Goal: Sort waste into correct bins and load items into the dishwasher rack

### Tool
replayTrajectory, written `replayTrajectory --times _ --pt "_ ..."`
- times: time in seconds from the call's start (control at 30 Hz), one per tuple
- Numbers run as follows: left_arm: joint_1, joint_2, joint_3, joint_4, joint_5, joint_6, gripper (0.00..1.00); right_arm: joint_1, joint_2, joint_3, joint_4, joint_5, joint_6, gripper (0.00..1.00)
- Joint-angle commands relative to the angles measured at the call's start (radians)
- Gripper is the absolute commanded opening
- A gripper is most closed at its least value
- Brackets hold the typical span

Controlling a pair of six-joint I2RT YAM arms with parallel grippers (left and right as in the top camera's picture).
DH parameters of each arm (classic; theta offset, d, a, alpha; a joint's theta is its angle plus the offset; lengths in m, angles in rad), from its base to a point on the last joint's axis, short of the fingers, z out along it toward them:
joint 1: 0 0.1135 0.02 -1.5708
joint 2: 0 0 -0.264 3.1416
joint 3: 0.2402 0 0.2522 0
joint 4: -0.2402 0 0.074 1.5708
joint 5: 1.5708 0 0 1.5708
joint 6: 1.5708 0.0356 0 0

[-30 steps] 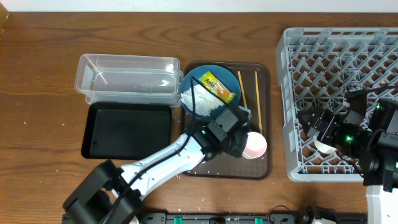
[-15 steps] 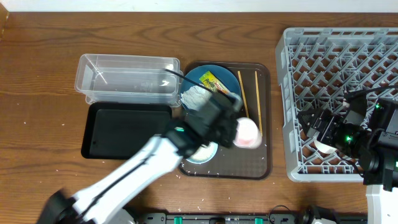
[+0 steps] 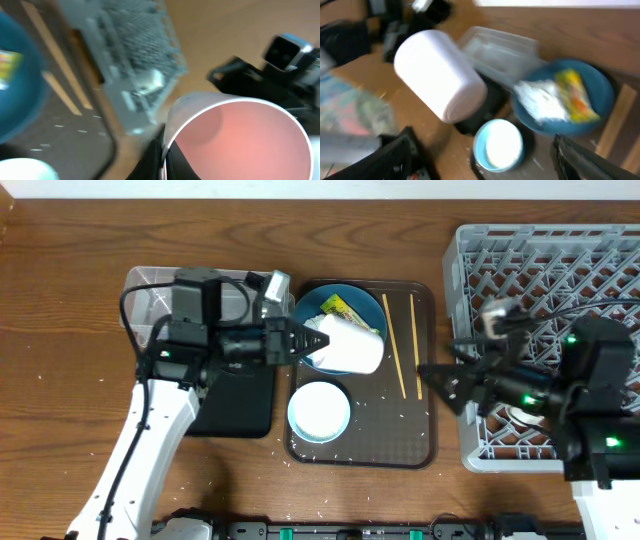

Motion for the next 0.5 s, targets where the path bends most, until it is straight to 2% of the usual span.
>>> replayTrajectory --times 0.0,0.13,0.23,0.4,0.47 --pt "0.008 0.001 0.016 0.01 0.253 0.002 0.06 0.119 0.019 0.014 0.065 -0.059 0.008 0.88" --pt "0.007 0.001 0.016 0.013 0.262 -0.002 0.06 0.259 0.069 0.014 0.165 -0.003 0.071 0.85" --pt "0.007 0.001 0.016 0.013 0.262 -0.002 0.06 0.324 0.111 0.014 0.196 0.039 0.083 0.79" --pt "0.007 0.001 0.016 0.013 0.267 -0.003 0.06 0.341 0.135 0.014 0.246 0.042 0.084 0.62" --pt "0.007 0.001 0.016 0.012 0.27 -0.006 0.06 0.332 0.13 0.014 0.254 0.043 0.084 0.62"
